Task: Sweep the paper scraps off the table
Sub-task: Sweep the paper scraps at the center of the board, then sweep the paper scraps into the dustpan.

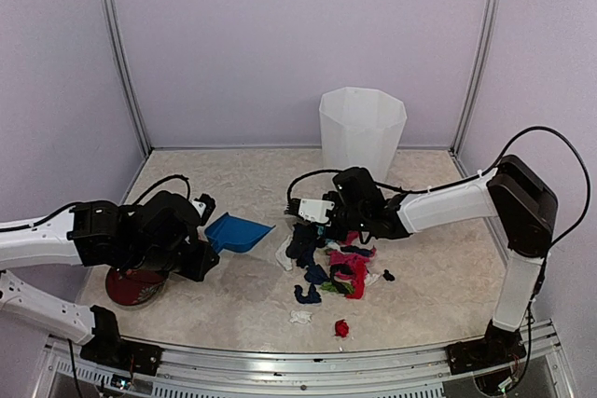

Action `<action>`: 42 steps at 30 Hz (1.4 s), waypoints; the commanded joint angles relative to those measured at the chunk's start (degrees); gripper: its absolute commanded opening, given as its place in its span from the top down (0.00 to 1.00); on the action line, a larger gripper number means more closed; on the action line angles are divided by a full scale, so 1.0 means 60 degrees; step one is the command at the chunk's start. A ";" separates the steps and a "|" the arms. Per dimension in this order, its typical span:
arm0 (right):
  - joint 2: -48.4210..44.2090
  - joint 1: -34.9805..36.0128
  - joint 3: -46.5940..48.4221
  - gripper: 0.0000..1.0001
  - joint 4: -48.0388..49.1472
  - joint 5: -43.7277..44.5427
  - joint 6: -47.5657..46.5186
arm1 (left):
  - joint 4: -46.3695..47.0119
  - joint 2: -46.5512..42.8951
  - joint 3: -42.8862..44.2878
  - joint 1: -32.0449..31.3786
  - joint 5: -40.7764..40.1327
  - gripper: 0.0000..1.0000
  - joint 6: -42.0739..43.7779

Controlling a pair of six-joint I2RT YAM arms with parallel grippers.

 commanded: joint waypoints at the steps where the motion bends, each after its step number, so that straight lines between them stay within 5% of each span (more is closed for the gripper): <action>1: -0.0660 0.0036 -0.0432 1.00 -0.0777 -0.0597 0.0702 | -0.0130 0.0404 -0.0109 -0.0356 0.0186 1.00 -0.0252; 10: -0.2262 0.0371 -0.1404 1.00 -0.0977 -0.1298 0.1686 | -0.0057 0.1304 -0.0191 -0.1182 0.0879 1.00 -0.0165; 20: -0.4065 0.0506 -0.1495 1.00 -0.1446 0.0777 0.2203 | -0.0153 0.1351 -0.0302 -0.2565 0.1700 1.00 -0.0088; 32: -0.5464 0.0714 -0.2129 1.00 -0.1921 0.1265 0.3260 | -0.1159 0.1365 -0.0522 -0.4485 0.1842 1.00 -0.2195; 42: -0.5829 0.0998 -0.1381 1.00 -0.5295 0.2996 0.6060 | -0.0269 0.2252 -0.0391 -0.5135 0.1168 1.00 -0.1653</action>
